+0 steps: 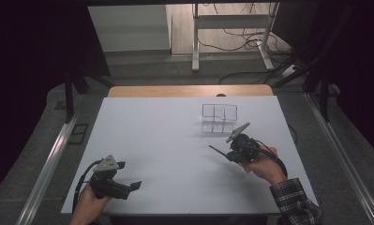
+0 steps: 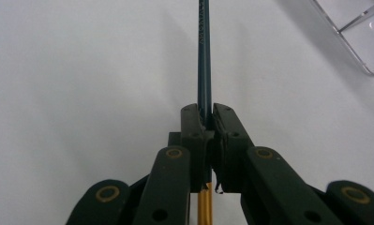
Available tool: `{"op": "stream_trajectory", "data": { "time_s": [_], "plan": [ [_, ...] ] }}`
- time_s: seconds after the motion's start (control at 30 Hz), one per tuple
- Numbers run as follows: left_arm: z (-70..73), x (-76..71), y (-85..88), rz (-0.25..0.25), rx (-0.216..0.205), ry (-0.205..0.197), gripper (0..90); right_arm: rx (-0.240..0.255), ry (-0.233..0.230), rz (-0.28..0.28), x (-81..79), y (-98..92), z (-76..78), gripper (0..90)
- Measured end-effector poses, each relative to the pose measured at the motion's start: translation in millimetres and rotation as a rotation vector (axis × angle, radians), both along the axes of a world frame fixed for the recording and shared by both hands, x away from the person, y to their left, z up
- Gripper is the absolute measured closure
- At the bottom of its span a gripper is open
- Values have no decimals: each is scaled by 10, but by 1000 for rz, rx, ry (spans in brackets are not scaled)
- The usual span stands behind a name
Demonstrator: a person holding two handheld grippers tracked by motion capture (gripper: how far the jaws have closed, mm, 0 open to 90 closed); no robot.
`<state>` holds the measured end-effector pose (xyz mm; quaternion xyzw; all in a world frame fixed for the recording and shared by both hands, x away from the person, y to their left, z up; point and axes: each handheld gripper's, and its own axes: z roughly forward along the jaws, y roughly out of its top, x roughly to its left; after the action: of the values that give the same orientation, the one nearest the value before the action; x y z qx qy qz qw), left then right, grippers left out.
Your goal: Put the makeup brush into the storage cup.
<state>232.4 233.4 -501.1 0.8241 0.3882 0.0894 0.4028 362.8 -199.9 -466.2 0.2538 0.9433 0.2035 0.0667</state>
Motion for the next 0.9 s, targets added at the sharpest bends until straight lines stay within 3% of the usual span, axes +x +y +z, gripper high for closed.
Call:
{"op": "stream_trajectory", "data": {
  "time_s": [0.9],
  "plan": [
    [38,221,-422,-114,78,-48,0,-6,29,73,-84,181,35,838]
  ]
}}
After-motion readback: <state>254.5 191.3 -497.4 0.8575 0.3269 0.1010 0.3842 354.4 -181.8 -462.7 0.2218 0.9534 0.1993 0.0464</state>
